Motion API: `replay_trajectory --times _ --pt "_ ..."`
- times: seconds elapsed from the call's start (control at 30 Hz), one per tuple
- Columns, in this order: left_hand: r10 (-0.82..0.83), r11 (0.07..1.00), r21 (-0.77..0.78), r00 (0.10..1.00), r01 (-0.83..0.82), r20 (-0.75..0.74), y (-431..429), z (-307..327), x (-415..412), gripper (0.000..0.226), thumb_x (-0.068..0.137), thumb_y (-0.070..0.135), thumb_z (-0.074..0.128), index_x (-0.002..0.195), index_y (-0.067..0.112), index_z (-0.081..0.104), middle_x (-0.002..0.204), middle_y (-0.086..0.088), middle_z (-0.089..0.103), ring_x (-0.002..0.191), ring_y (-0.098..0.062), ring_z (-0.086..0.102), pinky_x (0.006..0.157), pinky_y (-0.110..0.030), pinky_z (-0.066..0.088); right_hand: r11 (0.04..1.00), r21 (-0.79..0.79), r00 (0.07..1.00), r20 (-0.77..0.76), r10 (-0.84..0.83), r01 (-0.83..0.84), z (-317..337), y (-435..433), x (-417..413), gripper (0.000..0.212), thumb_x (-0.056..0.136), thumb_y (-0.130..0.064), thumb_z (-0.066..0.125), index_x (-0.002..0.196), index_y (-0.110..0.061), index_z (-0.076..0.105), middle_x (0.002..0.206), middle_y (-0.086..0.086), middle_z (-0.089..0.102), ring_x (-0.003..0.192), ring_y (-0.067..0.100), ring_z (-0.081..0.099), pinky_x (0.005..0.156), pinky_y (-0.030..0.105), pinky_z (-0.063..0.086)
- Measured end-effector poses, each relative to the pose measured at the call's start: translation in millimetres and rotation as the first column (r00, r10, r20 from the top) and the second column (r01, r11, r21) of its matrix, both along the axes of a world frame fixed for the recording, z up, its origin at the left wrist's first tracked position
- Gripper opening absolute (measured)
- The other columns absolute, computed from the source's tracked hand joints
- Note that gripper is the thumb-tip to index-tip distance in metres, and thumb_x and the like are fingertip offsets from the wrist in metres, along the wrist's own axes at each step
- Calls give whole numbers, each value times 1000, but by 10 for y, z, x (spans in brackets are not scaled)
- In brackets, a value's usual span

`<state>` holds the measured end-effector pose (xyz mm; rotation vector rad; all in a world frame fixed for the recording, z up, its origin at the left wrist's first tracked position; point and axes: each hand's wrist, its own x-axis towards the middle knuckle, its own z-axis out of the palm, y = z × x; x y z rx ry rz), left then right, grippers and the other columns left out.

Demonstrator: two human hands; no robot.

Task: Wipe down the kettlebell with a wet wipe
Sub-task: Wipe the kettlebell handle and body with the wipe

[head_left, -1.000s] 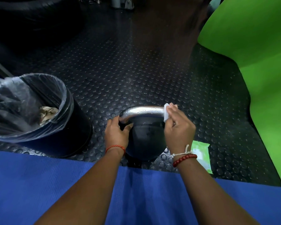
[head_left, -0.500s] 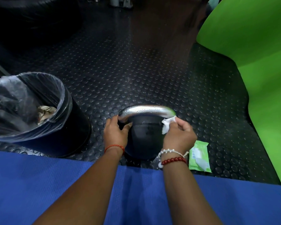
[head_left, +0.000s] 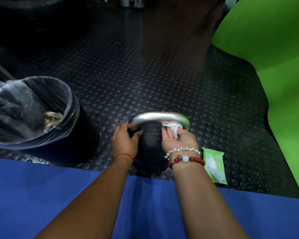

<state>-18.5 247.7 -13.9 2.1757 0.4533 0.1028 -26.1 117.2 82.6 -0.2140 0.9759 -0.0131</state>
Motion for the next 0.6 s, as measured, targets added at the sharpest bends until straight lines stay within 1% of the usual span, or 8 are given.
replay_trajectory --times 0.13,0.3,0.37,0.43,0.5,0.53,0.57,0.6 --pt "-3 1000 13 1000 3 -13 3 -13 1 22 80 32 72 89 21 55 98 3 50 89 -18 52 85 -34 48 1000 -20 1000 -4 -5 5 10 -26 12 34 99 -2 34 131 0 45 136 16 50 125 26 50 109 44 36" --pt "-1 1000 13 1000 1 -13 4 -6 13 23 80 33 72 90 20 56 98 4 49 93 -20 55 86 -35 49 997 -51 998 -22 61 -62 -17 -17 -24 32 100 -5 38 129 2 47 133 15 53 122 25 53 107 42 39" --pt "-5 1000 13 1000 5 -21 4 -10 6 23 80 34 71 91 21 56 99 4 50 93 -21 55 87 -37 49 994 -85 998 -25 61 -63 -9 -54 3 30 99 -5 38 126 1 50 132 14 54 121 23 54 106 40 39" --pt "-5 1000 13 1000 5 -17 8 -9 8 23 80 34 72 92 21 57 99 3 50 93 -21 55 87 -38 50 989 -128 997 -35 74 -78 0 -57 14 25 98 -5 40 118 0 54 123 13 58 114 22 58 104 38 43" --pt "-2 1000 9 1000 3 -14 10 -14 7 24 80 34 72 92 20 58 100 3 51 93 -21 55 87 -38 49 966 -235 992 -89 87 -106 -36 -24 -36 11 95 -5 48 98 -2 58 107 12 61 93 21 64 94 36 50" --pt "-3 1000 8 1000 3 -14 14 -20 10 24 80 34 72 92 20 58 100 3 51 93 -21 55 87 -38 49 940 -324 989 -127 71 -109 -56 -1 -62 6 92 -4 54 89 -4 59 100 11 64 85 21 65 88 34 53" --pt "-5 1000 5 1000 5 -14 15 -22 7 24 80 34 72 93 20 58 100 3 50 93 -20 55 87 -38 49 884 -456 986 -164 30 -103 -87 9 -94 8 88 -2 59 82 -8 61 93 10 66 81 21 66 82 32 56" --pt "-7 1000 3 1000 7 -13 14 -24 6 24 80 34 72 93 20 58 100 4 50 93 -20 54 88 -37 49 781 -617 982 -188 -23 -100 -122 -2 -115 12 84 -2 65 77 -12 62 86 8 68 78 20 67 75 28 57"
